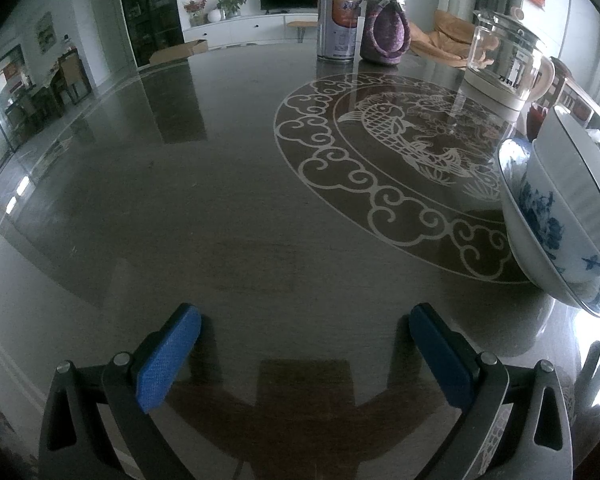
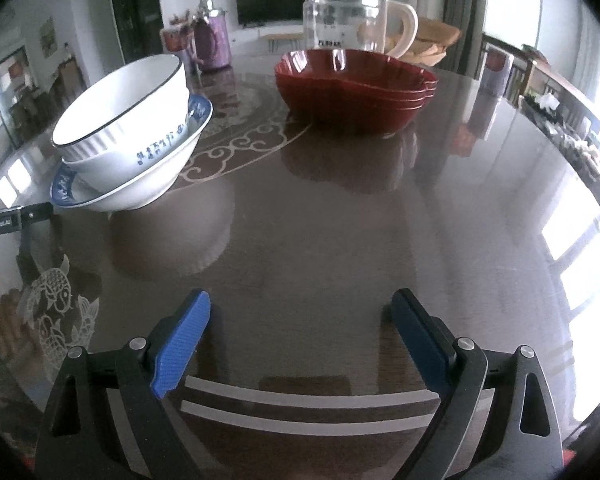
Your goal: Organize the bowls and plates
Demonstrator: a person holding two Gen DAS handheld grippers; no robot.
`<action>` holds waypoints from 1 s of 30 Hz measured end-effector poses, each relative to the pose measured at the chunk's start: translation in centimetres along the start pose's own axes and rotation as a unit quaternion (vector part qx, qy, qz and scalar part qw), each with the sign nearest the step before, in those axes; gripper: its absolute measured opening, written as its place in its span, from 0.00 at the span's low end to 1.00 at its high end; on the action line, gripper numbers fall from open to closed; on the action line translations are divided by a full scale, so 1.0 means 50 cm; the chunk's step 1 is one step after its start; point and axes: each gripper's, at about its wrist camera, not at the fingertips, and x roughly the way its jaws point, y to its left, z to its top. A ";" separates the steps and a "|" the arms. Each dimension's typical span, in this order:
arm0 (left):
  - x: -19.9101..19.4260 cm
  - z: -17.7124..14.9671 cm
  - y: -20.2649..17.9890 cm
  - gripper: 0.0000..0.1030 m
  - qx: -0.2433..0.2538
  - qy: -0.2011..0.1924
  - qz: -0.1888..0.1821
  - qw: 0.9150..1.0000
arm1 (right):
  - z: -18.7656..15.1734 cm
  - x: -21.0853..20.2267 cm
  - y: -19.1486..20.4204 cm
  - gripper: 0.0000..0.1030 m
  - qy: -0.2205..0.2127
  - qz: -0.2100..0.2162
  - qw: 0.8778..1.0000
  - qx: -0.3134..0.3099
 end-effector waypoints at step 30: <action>-0.001 -0.001 0.001 1.00 -0.001 -0.001 0.000 1.000 | -0.006 -0.016 0.001 0.92 0.033 -0.023 0.999 0.019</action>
